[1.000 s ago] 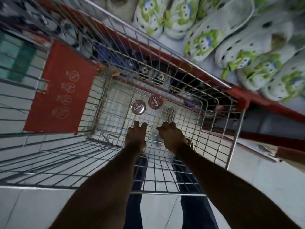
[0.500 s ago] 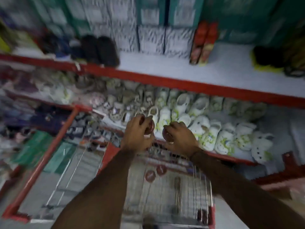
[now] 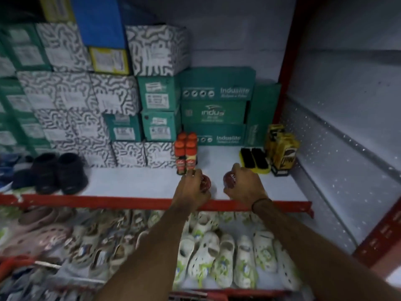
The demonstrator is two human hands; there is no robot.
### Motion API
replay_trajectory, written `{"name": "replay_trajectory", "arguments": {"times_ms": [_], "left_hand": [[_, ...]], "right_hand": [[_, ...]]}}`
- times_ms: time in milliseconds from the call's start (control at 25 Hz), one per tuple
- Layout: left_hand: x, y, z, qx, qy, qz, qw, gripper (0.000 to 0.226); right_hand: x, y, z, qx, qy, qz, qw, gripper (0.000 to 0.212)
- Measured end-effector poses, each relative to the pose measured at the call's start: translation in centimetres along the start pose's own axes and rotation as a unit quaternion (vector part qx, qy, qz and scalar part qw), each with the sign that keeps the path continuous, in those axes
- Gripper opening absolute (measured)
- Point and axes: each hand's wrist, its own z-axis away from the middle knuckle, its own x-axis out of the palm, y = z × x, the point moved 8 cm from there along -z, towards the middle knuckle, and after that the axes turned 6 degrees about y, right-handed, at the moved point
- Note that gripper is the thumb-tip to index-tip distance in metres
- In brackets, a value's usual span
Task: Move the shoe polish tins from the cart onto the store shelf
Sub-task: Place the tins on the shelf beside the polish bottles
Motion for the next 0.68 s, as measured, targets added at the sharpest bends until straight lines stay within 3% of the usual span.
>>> {"name": "replay_trajectory", "arguments": {"times_ms": [120,240,400,680], "left_hand": [[4.2,0.4,-3.7,-0.03,-0.033,0.004,0.999,0.038],[6.3,1.2,-7.2,0.002,-0.006,-0.002,1.0,0.02],[8.6,2.3,-11.4,0.055,0.004,-0.073,0.996,0.036],[12.1,0.3,-17.1,0.025,-0.03,-0.099,0.994,0.057]], "right_hand": [[3.0,2.8,-2.6,-0.024,-0.061,0.048,0.997,0.033],[5.1,3.9,-5.4,-0.083,-0.055,0.106,0.989,0.024],[7.4,4.3,-9.9,-0.124,-0.038,0.136,0.982,0.026],[10.8,6.4,-15.9,-0.133,-0.091,0.135,0.978,0.053]]}}
